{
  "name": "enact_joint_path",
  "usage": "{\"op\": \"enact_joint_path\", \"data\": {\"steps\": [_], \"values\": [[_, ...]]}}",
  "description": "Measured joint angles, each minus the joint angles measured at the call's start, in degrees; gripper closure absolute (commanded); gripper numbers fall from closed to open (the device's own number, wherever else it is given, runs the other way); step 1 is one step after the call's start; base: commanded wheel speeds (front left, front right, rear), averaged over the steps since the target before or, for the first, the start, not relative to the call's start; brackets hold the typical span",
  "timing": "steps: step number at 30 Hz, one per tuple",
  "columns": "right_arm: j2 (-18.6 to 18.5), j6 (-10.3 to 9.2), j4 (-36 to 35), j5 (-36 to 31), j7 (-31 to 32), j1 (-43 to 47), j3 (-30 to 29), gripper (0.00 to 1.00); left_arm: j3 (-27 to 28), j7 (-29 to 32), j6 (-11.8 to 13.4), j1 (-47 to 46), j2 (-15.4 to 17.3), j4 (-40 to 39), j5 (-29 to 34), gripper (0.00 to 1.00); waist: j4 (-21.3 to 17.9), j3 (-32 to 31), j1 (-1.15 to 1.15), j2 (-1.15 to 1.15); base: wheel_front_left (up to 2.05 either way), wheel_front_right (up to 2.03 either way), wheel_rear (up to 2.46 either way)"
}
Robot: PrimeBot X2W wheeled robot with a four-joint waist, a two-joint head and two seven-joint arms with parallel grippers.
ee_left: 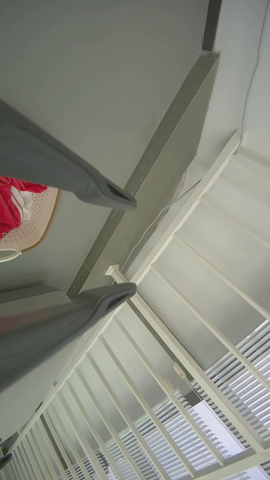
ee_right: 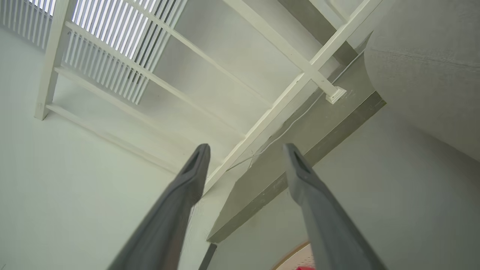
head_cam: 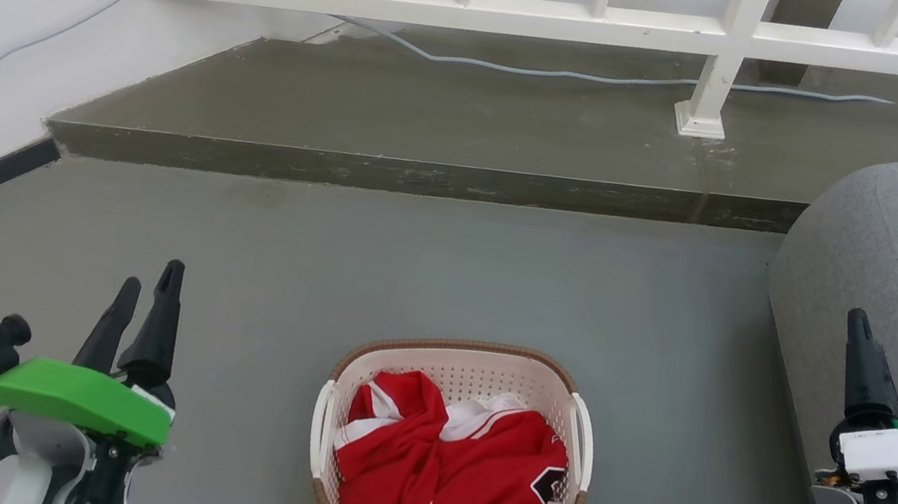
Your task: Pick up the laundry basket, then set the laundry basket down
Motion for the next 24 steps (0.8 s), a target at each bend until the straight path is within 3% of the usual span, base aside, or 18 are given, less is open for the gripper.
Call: {"op": "enact_joint_path", "data": {"steps": [24], "values": [[-3.53,-4.69,-2.26,-25.6,-4.72,0.2,7.38,0.0,-7.62,-4.91,4.55,-1.02,1.57,-2.58,22.96,0.0,0.18,0.21,0.01,0.0,0.0,0.0,0.0]]}}
